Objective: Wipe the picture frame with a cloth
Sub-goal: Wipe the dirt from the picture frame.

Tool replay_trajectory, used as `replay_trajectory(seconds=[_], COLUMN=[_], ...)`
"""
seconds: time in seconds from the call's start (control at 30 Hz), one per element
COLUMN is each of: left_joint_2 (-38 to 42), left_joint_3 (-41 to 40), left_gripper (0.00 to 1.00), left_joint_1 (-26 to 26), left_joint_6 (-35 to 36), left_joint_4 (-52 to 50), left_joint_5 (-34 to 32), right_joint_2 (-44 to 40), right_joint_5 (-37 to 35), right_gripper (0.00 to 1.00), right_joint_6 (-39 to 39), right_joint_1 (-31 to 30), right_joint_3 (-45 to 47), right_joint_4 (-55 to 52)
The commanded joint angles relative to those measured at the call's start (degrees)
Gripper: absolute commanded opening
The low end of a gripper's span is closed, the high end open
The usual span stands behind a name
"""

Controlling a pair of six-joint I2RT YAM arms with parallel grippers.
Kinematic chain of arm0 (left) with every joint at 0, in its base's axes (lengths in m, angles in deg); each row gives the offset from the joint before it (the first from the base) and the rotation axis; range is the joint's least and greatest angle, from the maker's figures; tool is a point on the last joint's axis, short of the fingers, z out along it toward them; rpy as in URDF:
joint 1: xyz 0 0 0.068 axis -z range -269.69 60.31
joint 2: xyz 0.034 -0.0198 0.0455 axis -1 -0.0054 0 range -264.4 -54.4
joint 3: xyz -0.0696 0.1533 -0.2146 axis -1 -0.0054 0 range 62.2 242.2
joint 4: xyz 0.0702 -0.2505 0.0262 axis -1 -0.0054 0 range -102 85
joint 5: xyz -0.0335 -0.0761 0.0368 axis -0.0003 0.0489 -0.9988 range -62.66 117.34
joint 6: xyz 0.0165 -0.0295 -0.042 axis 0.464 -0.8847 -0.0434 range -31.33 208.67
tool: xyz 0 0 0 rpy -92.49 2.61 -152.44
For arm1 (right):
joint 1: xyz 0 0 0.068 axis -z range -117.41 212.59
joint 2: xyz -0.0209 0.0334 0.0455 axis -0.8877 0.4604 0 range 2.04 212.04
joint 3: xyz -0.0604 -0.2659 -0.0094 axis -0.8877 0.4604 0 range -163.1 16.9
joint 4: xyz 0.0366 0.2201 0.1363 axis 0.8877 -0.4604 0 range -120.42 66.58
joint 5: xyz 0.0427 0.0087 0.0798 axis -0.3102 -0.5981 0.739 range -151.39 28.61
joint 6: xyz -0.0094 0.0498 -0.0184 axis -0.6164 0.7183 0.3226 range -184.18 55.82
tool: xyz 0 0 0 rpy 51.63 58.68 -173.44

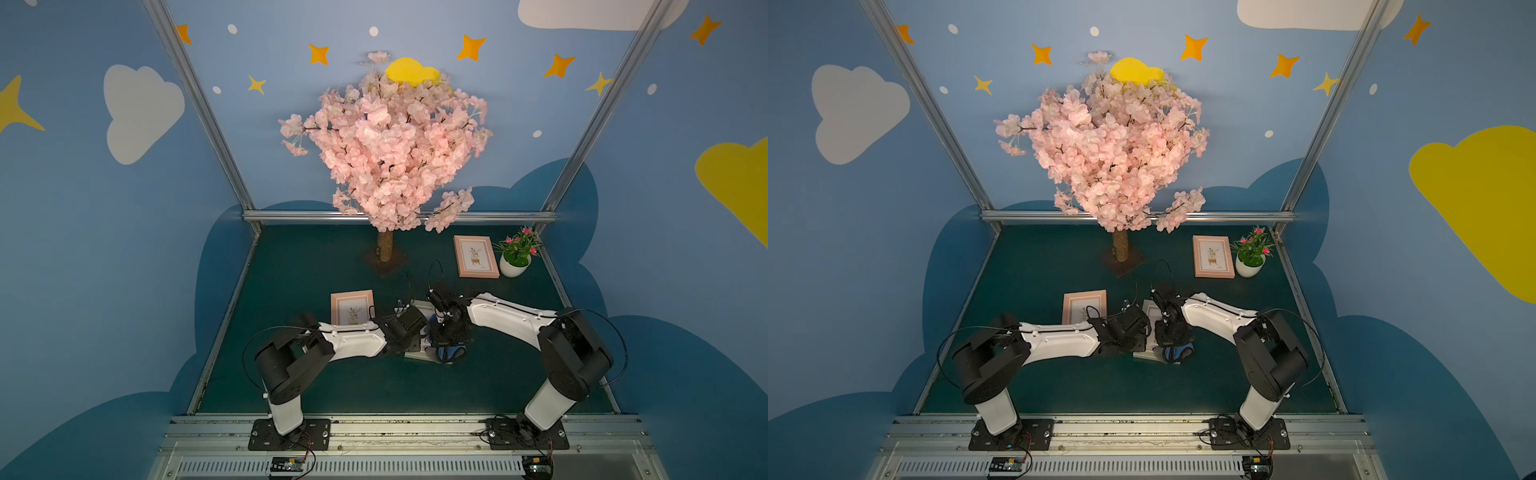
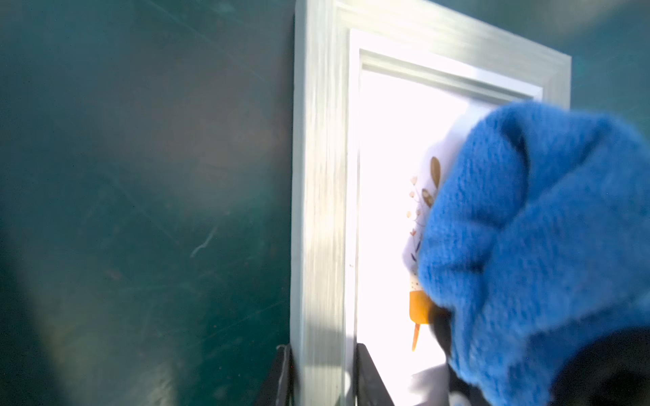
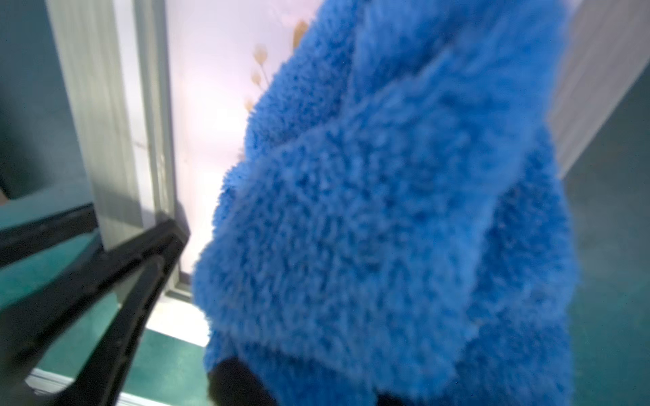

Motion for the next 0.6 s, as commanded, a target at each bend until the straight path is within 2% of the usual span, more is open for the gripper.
replay_trajectory(seconds=[0.0,0.2,0.3,0.4,0.57], left_joint_2=[-2.3,-1.78,-1.67,-1.53,-1.42], left_joint_3=[-3.19,-4.08,-4.48,-4.77,-5.29], left_gripper=[0.27,0.26,0.27,0.27,0.27], left_joint_1=[-0.32,-0.32,-0.32,-0.32,-0.36], left_joint_6=[-1.59,-2.39,-2.81,-2.86,-2.58], left_joint_4=[-7.77,-6.8,-6.24,-5.56,-3.75], left_joint_5=[1.68,2.53,2.83,3.05,3.59], right_joint_2=[2.47,11.26,13.33,12.24,5.33], right_joint_5=[-0.58,-0.61,-0.61,0.47,3.06], right_gripper=[0.0,0.0,0.0,0.0,0.0], right_joint_6=[0.77,-2.49,-3.35,-2.88,0.94], right_joint_1=[0.66,4.54,4.89,3.67,0.94], right_joint_3=[-2.52,-14.8,-17.89,-15.56,-4.46], right_joint_4=[-0.87,-2.09,-3.37,-3.07,-0.06])
